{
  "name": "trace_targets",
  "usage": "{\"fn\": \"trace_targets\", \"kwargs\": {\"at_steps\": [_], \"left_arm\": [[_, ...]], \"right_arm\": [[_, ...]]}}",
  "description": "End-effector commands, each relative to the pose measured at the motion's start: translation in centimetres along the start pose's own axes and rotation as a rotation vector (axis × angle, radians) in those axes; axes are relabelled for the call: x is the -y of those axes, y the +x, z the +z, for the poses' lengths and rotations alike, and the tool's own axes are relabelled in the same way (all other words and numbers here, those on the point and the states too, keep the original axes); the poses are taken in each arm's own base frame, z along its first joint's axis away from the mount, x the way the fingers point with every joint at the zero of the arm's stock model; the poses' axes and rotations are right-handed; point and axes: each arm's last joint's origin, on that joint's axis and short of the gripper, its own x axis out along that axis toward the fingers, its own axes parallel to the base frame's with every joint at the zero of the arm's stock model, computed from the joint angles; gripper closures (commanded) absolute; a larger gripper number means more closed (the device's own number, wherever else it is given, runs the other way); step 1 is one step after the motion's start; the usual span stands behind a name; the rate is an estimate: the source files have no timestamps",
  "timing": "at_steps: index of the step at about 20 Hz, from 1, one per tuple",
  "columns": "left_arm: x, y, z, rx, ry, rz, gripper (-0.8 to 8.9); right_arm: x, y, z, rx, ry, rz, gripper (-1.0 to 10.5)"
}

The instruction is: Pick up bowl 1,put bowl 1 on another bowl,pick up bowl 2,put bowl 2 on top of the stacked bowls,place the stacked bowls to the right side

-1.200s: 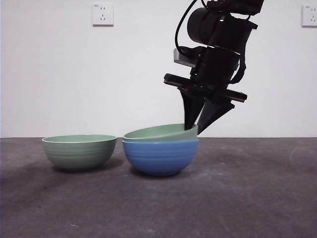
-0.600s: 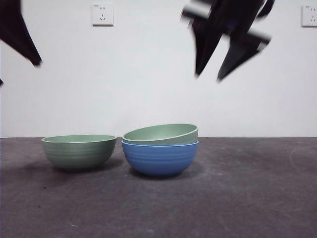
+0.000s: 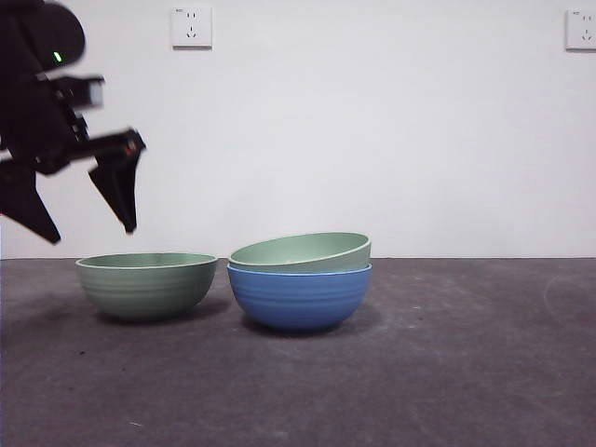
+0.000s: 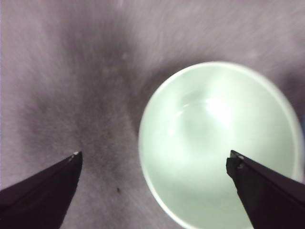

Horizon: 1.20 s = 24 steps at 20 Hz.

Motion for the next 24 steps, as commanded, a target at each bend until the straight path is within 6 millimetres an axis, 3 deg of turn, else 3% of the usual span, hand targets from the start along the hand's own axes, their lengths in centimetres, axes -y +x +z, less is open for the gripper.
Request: {"fn": "trace_targets", "kwargs": {"at_steps": [1,3,10,21,24], "left_arm": [[-0.1,1.6,-0.1,-0.055,-0.011,0.004,1.77],[-0.2,2.3,-0.4,-0.082,-0.026,0.004,3.57],[-0.1,2.7,-0.6,-0.103,-0.036,-0.002,8.10],[0.0,2.6,-0.4,-0.090,-0.037,-0.003,8.22],[0.1,1.2,-0.2,-0.062,-0.033,-0.005,8.22]], "right_arm": [[0.0,-1.1,-0.4,0.025,0.001,0.002,6.9],[-0.1,-1.6,-0.6,0.042,0.000,0.003,6.9],[-0.1,-1.9,-0.7,0.050,0.000,0.004,6.9],[-0.1,-1.9,-0.9,0.029,0.001,0.003,6.9],[0.0,-1.9,-1.0,0.014,0.001,0.002,6.9]]}}
